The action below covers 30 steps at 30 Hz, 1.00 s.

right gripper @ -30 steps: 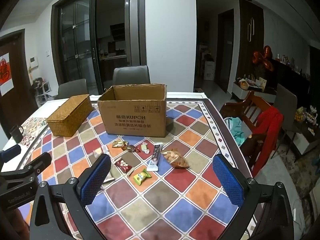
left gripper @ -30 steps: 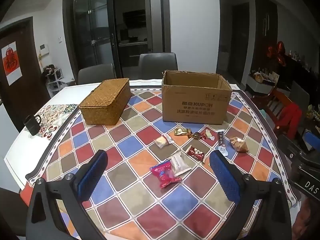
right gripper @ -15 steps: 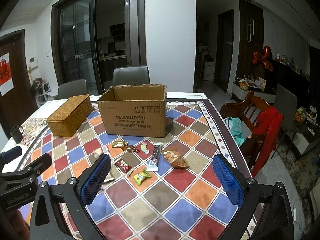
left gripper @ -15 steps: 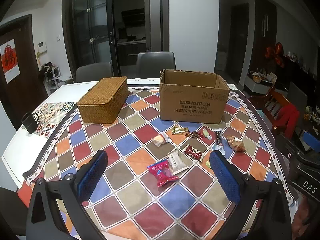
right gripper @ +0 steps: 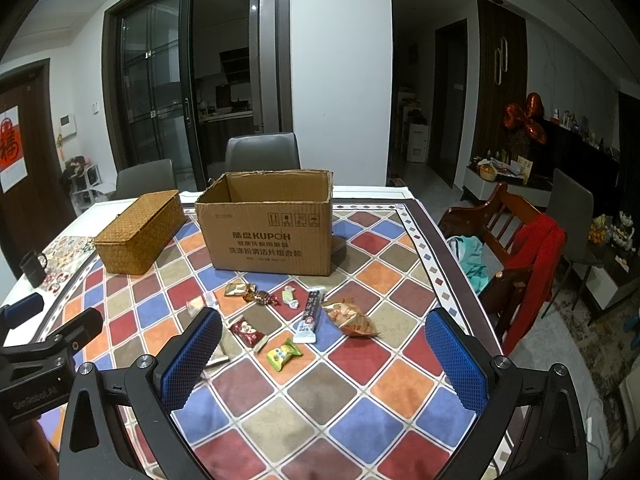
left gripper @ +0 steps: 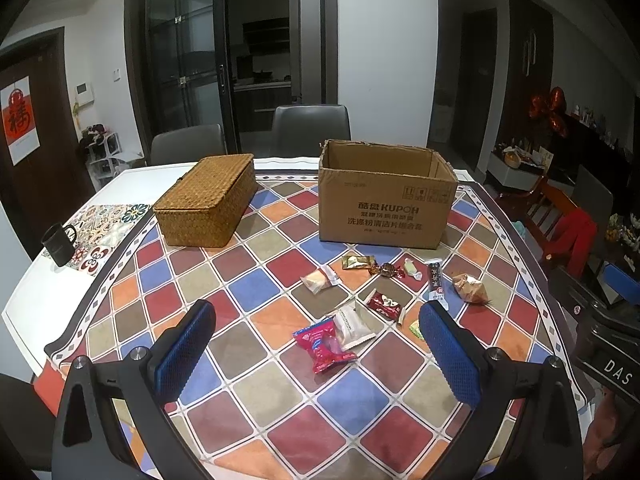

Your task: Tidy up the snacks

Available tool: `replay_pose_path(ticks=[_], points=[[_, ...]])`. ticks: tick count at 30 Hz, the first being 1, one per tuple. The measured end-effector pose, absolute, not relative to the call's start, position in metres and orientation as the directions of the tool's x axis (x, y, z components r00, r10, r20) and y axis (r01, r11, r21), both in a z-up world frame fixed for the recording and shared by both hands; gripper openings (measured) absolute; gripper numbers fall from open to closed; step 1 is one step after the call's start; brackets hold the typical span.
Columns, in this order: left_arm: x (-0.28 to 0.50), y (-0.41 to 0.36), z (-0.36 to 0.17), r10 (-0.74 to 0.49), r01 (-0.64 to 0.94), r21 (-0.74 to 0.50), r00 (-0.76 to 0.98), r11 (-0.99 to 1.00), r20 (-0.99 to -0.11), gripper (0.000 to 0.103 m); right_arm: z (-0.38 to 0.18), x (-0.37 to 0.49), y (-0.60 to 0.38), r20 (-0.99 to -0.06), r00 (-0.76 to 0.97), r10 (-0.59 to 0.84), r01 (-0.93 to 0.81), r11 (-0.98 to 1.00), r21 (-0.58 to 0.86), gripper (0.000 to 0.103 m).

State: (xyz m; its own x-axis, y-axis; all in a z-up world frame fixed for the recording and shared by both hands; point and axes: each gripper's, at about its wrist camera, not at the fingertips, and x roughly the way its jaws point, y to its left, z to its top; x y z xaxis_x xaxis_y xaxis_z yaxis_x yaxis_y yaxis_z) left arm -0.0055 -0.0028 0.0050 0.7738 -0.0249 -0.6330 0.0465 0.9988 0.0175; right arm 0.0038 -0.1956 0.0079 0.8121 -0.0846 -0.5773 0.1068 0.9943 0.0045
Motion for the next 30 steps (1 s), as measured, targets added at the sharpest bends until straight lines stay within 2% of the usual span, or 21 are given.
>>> replay_pose_path(ticks=[30], points=[[-0.013,0.005,0.013,-0.019,0.027,0.004,0.784,1.0,-0.621,0.103,0.015,-0.001,-0.194,-0.563,0.822,-0.082,0.1,0.995,0.0,0.103]])
